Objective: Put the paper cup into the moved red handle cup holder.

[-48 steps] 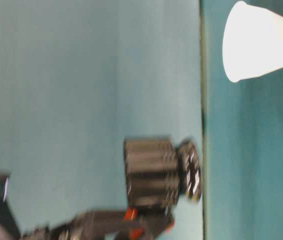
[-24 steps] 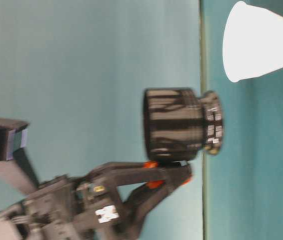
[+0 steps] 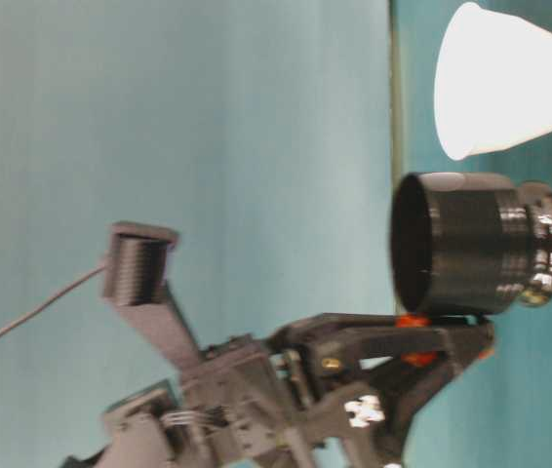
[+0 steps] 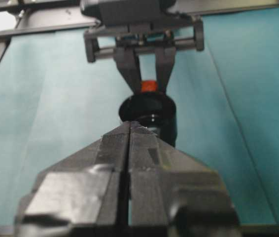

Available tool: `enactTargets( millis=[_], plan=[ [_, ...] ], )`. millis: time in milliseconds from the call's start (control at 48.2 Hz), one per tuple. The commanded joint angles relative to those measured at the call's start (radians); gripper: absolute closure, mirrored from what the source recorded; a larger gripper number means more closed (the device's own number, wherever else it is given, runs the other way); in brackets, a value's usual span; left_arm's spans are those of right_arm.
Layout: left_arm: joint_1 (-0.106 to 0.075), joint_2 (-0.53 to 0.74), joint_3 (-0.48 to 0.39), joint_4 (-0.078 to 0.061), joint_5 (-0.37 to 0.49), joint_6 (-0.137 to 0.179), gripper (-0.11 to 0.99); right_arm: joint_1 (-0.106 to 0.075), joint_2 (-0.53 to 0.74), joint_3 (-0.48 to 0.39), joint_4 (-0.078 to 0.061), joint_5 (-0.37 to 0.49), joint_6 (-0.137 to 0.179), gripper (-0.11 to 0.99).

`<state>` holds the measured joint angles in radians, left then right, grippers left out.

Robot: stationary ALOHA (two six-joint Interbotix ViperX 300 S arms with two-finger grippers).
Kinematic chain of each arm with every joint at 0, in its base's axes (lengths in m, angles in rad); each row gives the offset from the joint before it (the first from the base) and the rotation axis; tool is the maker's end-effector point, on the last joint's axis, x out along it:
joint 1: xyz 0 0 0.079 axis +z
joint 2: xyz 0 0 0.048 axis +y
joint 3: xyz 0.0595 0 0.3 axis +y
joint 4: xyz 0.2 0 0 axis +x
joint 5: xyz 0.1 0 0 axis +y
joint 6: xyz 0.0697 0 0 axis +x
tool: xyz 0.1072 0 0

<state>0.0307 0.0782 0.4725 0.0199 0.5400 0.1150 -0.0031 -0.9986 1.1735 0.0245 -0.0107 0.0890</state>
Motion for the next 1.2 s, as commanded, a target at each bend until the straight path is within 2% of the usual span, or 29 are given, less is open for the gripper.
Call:
enactTargets(
  millis=[0,228,456,622,850,974,1181],
  plan=[
    [-0.002,0.008,-0.002,0.002,-0.029,-0.002,0.61,-0.002,0.005,-0.008,0.002,-0.005,0.006,0.99],
    [-0.006,0.041,0.002,0.002,-0.075,-0.008,0.61,-0.002,0.005,-0.006,0.002,-0.005,0.006,0.99],
    [-0.011,0.057,0.018,0.002,-0.086,-0.009,0.61,-0.002,0.005,-0.008,0.002,-0.005,0.008,0.99],
    [-0.021,0.058,0.031,0.002,-0.13,-0.009,0.61,-0.002,0.005,-0.006,0.002,0.0,0.006,0.99],
    [-0.021,0.06,0.031,0.002,-0.135,-0.002,0.61,-0.002,0.005,-0.006,0.002,0.015,0.008,0.99],
    [-0.021,0.058,0.031,0.002,-0.137,-0.008,0.61,-0.002,0.005,-0.008,0.002,0.015,0.008,0.99],
    [-0.015,0.06,0.031,0.002,-0.176,-0.009,0.61,-0.002,0.005,-0.006,0.002,0.015,0.006,0.99]
  ],
)
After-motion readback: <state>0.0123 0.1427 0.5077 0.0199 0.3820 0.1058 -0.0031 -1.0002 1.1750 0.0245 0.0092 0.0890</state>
